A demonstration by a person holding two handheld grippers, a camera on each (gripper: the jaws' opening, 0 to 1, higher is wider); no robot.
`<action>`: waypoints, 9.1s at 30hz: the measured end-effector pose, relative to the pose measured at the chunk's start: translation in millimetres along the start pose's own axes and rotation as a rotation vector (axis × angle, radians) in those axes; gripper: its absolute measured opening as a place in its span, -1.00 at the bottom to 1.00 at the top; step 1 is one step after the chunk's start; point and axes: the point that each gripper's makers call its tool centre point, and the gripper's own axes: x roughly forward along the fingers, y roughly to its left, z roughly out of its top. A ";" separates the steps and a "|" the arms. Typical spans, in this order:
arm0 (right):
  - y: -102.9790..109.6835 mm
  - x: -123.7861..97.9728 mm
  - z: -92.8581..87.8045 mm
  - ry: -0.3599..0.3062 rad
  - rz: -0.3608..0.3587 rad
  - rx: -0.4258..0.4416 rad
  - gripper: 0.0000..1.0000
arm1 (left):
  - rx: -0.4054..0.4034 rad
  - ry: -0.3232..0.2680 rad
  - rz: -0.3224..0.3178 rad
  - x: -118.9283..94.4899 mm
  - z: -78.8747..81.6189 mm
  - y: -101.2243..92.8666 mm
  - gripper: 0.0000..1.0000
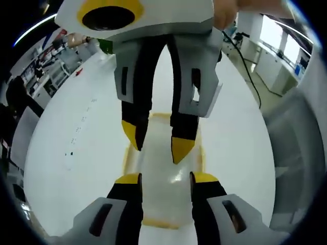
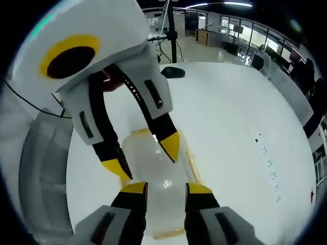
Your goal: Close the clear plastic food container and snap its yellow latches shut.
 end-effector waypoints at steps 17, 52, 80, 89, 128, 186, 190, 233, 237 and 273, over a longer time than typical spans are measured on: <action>-7.4 2.4 3.1 0.009 -0.005 -0.033 -0.46 | -0.013 0.003 0.004 3.0 -7.3 -7.7 -0.28; -17.5 19.5 4.8 0.057 0.074 -0.077 -0.15 | 0.163 0.019 0.125 11.9 -16.0 -23.0 -0.01; -16.2 25.1 4.9 0.119 0.169 -0.120 -0.16 | 0.156 0.067 0.246 20.4 -14.6 -16.8 -0.06; -6.2 30.8 -1.8 0.217 0.256 -0.204 -0.21 | 0.194 0.073 0.232 22.5 -10.6 -20.7 -0.11; -14.8 21.4 5.6 0.129 0.181 -0.111 -0.30 | 0.157 0.055 0.240 20.2 -5.7 -20.4 -0.10; 4.9 -11.9 -39.3 0.169 0.024 -0.259 0.34 | 0.119 0.092 0.126 2.1 -32.1 1.8 0.46; 4.3 -9.8 -42.2 0.165 0.018 -0.256 0.40 | 0.132 0.100 0.127 5.2 -33.4 4.7 0.49; 15.6 14.1 -50.1 0.171 -0.007 -0.255 0.42 | 0.179 0.145 0.085 21.7 -49.4 -3.6 0.53; 20.8 17.5 -45.6 0.171 -0.006 -0.257 0.42 | 0.175 0.145 0.088 17.0 -56.6 -6.5 0.53; 35.2 57.6 19.2 0.173 0.003 -0.277 0.42 | 0.152 0.163 0.117 -24.7 -120.4 5.5 0.53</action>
